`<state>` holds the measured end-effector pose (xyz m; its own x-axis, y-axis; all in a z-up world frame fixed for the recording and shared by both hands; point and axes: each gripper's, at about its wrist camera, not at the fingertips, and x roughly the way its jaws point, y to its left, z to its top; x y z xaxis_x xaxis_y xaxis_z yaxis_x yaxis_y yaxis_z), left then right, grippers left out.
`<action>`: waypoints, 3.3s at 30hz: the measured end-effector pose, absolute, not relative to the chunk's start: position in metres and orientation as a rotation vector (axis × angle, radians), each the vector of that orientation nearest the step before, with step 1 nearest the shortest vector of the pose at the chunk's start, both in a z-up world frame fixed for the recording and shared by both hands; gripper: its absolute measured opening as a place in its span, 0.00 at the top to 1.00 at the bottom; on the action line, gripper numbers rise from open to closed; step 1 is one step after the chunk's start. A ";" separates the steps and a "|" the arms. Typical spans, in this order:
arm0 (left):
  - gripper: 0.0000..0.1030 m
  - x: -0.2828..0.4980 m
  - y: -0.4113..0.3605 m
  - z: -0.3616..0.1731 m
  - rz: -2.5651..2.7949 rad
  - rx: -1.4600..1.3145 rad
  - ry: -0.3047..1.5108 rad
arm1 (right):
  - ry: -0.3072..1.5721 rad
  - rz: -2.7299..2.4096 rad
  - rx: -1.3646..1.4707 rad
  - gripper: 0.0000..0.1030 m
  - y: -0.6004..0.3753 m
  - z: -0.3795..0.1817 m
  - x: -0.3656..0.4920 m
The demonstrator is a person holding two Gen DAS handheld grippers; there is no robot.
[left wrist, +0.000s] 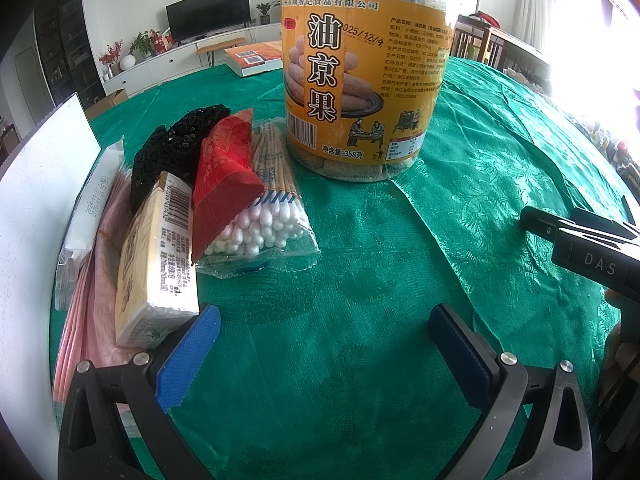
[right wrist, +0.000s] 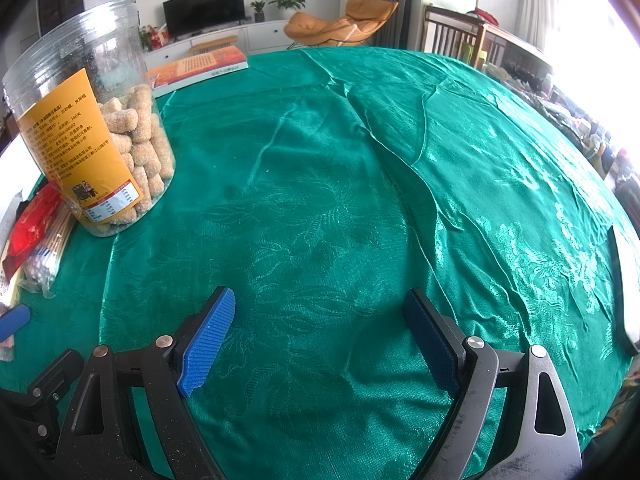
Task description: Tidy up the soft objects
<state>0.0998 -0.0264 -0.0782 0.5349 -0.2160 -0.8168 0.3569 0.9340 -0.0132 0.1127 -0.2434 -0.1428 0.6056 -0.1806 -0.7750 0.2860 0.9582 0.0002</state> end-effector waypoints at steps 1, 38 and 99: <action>0.00 0.096 -0.025 -0.076 -0.345 0.163 0.966 | 0.880 -0.271 0.129 0.14 -0.243 -0.143 0.113; 0.82 0.084 0.103 0.048 -0.317 -0.068 0.903 | 0.820 0.096 0.414 0.14 -0.224 -0.124 0.098; 0.00 0.076 0.008 -0.042 -0.378 0.041 1.088 | 1.054 0.001 0.183 0.45 -0.283 -0.109 0.209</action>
<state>0.0758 0.0082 -0.0418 0.4066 -0.2797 -0.8697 0.3199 0.9353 -0.1513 0.2085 -0.2831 -0.1091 0.4957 0.0882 -0.8640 0.0867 0.9848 0.1503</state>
